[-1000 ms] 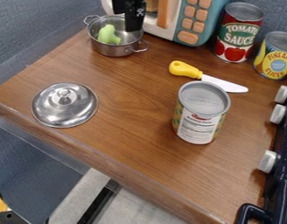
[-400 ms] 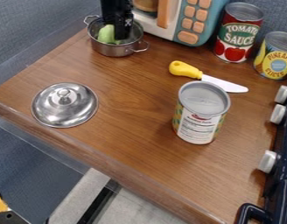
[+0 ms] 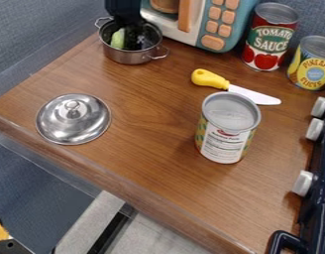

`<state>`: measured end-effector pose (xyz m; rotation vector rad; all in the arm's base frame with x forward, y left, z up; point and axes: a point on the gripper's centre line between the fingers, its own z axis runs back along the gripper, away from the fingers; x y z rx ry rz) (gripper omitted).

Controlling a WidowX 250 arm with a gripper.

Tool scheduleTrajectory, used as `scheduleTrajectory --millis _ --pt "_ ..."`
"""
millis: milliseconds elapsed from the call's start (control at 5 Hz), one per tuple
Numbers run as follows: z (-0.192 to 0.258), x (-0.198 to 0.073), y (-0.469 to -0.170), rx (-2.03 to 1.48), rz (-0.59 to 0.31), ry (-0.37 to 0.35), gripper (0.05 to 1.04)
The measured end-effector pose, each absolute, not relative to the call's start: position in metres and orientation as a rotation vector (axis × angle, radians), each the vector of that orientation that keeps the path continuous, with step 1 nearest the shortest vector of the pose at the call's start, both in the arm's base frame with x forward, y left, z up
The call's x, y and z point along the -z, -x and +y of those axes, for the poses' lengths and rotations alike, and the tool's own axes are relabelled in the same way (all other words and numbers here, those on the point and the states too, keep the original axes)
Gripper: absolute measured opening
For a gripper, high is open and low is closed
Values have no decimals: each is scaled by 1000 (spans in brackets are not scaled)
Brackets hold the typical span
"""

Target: Remove the green object from the pot to the bottom of the table.

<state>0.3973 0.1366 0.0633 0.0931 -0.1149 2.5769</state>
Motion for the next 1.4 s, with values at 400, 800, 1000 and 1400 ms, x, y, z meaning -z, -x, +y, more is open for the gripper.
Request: scheduleTrajectory --millis 400,800,1000,1400 --pt "124 -66 -392 -2530 -70 -95 541" --pt "109 -125 -376 -2549 -181 3 541" --pt "75 -153 -342 -2543 -192 70 541" --pt "-13 -148 -278 -2362 -175 133 541"
